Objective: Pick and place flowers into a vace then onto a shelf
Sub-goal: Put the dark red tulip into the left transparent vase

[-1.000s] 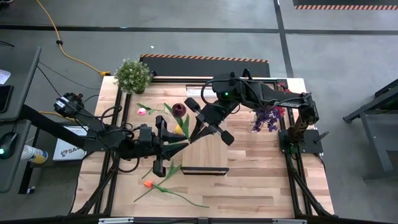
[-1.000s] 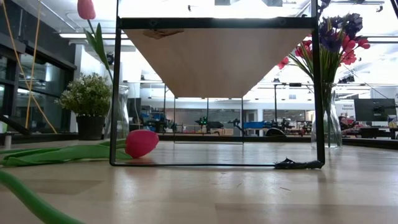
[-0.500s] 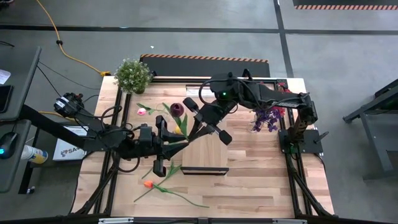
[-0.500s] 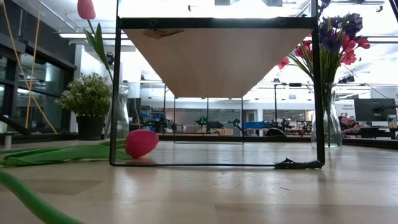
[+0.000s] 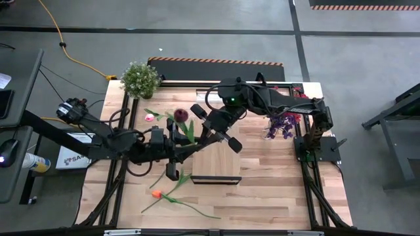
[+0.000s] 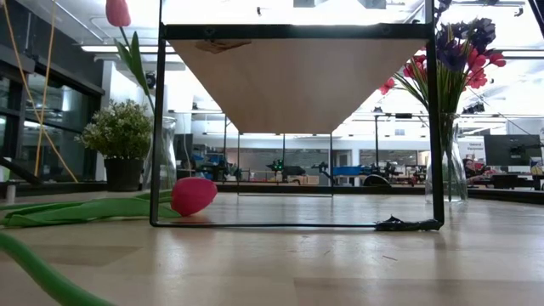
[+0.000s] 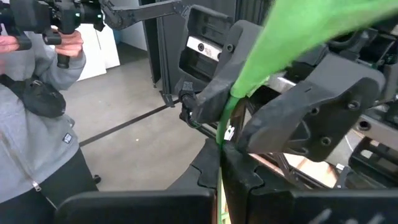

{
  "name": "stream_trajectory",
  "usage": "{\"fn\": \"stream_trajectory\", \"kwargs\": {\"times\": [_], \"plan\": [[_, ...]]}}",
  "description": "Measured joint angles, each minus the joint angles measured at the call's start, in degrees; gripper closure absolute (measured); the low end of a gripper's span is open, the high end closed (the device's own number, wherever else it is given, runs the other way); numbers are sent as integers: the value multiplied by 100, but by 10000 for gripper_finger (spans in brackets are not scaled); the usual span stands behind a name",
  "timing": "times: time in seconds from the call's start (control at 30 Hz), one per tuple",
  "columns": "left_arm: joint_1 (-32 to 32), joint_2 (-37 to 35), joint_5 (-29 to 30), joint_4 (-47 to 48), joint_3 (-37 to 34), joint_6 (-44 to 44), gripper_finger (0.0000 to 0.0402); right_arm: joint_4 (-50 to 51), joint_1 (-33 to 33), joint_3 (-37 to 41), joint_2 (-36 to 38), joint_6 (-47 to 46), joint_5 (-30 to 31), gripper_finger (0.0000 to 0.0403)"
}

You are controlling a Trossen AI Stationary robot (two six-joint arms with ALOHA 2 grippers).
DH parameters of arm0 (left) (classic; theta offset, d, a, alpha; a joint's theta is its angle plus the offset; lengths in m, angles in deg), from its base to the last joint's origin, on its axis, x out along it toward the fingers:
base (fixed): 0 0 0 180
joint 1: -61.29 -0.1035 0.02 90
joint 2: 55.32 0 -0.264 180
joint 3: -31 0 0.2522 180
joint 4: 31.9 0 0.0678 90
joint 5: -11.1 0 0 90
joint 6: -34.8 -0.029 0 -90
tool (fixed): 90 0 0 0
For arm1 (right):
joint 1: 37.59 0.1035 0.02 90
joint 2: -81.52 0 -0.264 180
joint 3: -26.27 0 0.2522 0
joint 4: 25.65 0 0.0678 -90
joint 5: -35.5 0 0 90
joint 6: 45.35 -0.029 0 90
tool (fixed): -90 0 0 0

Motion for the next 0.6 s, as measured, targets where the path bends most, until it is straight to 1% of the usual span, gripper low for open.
{"fn": "stream_trajectory", "kwargs": {"times": [0.1, 0.17, 0.33, 0.6], "plan": [[-84, 0, -128, 34, 0, 59, 285, 13, 0, 0, -12, -2, -30, 403], [-82, 0, -146, 51, 0, 61, 302, 29, 0, 0, -19, -4, -34, 403], [-77, 2, -172, 69, 0, 17, 372, 44, -9, 0, -19, 7, -34, 403], [-77, 2, -67, 71, 0, -121, 372, 80, -11, 0, -19, 0, -39, 403]]}}
